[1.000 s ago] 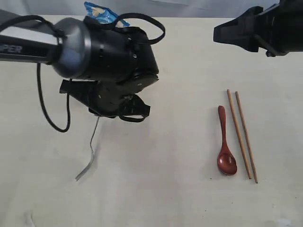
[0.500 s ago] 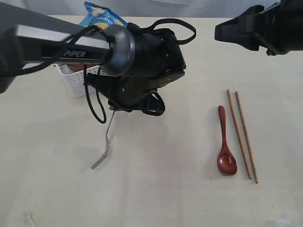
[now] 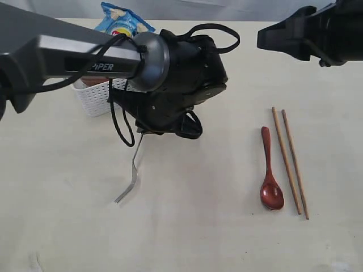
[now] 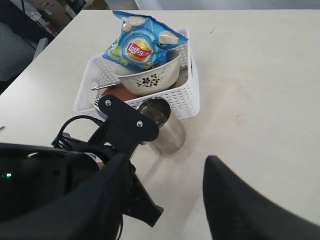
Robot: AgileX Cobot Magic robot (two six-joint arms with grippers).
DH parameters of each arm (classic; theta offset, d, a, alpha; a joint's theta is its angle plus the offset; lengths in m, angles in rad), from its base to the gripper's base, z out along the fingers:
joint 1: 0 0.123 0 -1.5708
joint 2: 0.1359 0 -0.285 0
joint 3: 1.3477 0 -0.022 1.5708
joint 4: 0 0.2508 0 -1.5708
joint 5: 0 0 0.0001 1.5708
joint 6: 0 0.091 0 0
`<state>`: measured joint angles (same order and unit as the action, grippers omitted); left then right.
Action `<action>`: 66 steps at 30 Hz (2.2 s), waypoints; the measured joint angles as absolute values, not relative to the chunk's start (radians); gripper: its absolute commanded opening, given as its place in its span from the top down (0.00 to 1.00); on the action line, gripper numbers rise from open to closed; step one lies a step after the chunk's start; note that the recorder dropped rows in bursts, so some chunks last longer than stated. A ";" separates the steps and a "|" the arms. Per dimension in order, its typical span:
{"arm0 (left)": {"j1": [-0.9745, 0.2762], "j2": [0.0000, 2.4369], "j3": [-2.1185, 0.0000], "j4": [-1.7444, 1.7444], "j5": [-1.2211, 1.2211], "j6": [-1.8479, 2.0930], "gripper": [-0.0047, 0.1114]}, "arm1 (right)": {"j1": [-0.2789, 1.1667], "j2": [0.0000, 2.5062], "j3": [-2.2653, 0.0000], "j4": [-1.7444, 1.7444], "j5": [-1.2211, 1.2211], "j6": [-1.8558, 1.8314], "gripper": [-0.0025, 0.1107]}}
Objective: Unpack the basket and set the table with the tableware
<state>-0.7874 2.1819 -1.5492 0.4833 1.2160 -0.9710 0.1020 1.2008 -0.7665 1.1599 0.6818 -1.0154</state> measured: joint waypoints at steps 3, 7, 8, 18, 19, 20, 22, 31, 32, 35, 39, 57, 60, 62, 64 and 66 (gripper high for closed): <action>-0.791 2.182 -1.549 0.469 1.216 -0.962 0.96 | 0.102 1.201 -0.766 1.160 0.692 -1.015 0.58; -0.809 2.182 -1.549 0.453 1.216 -0.949 0.96 | 0.102 1.201 -0.766 1.160 0.707 -1.012 0.58; -0.810 2.182 -1.549 0.451 1.216 -0.945 0.96 | 0.102 1.201 -0.766 1.160 0.707 -1.012 0.58; -0.811 2.125 -1.423 0.486 1.216 -1.019 0.96 | 0.102 1.201 -0.766 1.160 0.732 -1.008 0.58; -0.811 2.125 -1.423 0.486 1.216 -1.019 0.96 | 0.102 1.201 -0.766 1.160 0.732 -1.008 0.58; -0.811 2.125 -1.423 0.486 1.216 -1.020 0.96 | 0.102 1.201 -0.766 1.160 0.734 -1.008 0.58; -0.811 2.125 -1.423 0.486 1.216 -1.020 0.96 | 0.102 1.201 -0.766 1.160 0.734 -1.008 0.58; -0.811 2.125 -1.423 0.486 1.209 -1.020 0.60 | 0.102 1.201 -0.766 1.160 0.734 -1.008 0.58; -0.811 2.125 -1.423 0.486 1.209 -1.020 0.56 | 0.102 1.201 -0.766 1.160 0.734 -1.008 0.58; -0.811 2.125 -1.423 0.488 1.209 -1.020 0.51 | 0.102 1.201 -0.766 1.160 0.734 -1.008 0.58; -0.811 2.125 -1.423 0.506 1.211 -1.020 0.51 | 0.102 1.201 -0.766 1.160 0.734 -1.008 0.58; -0.889 1.933 -1.397 0.532 1.213 -0.801 0.91 | 0.102 1.201 -0.766 1.146 0.722 -1.008 0.58; -0.918 1.857 -1.339 0.566 1.213 -0.791 0.96 | 0.102 1.201 -0.766 1.132 0.720 -0.999 0.58; -0.918 1.795 -1.282 0.587 1.213 -0.791 0.96 | 0.102 1.201 -0.766 1.125 0.718 -0.993 0.58; -0.911 1.733 -1.223 0.603 1.213 -0.788 0.96 | 0.102 1.201 -0.766 1.123 0.718 -0.993 0.58; -0.890 1.662 -1.154 0.610 1.187 -0.774 0.96 | 0.102 1.201 -0.766 1.121 0.718 -0.993 0.58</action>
